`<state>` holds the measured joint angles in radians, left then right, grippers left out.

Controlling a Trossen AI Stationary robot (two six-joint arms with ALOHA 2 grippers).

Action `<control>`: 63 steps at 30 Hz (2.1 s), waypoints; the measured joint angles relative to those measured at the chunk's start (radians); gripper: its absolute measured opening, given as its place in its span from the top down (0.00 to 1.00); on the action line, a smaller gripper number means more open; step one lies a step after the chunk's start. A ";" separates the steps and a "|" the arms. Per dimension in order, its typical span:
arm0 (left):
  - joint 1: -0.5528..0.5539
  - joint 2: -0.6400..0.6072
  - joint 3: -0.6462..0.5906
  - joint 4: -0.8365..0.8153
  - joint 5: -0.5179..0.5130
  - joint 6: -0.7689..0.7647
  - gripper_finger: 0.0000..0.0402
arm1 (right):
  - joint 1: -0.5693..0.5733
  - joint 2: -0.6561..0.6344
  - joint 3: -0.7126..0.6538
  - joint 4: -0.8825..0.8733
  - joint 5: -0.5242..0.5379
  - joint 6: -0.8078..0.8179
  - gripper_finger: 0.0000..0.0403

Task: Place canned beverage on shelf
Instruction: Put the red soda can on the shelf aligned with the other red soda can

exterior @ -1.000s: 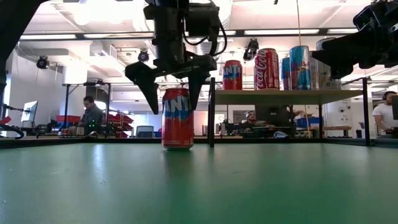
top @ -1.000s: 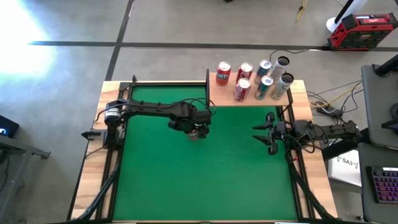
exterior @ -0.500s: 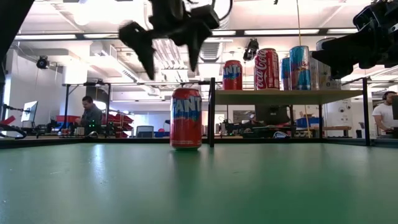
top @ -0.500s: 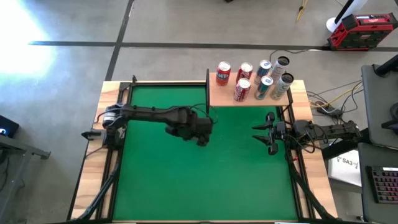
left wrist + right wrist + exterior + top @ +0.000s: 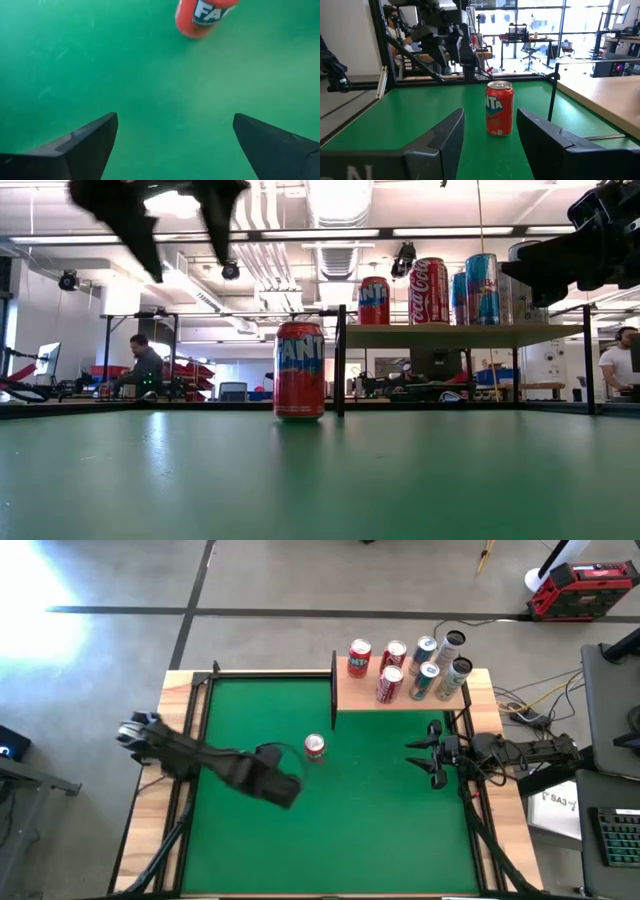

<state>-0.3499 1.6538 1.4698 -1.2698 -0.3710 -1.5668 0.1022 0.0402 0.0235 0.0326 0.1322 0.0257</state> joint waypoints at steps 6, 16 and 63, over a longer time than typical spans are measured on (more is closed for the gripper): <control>-0.062 -0.259 -0.412 0.356 -0.225 0.153 0.07 | 0.000 0.000 0.000 0.000 0.000 0.000 0.57; 0.056 -0.609 -0.962 1.305 -0.152 1.153 0.07 | 0.000 0.000 0.000 0.000 0.000 0.000 0.57; 0.968 -0.608 -1.034 1.789 0.657 1.524 0.07 | 0.000 0.000 0.000 -0.001 0.000 0.000 0.57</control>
<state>0.6186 1.0462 0.4359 0.5194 0.2855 -0.0429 0.1020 0.0402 0.0235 0.0320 0.1324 0.0257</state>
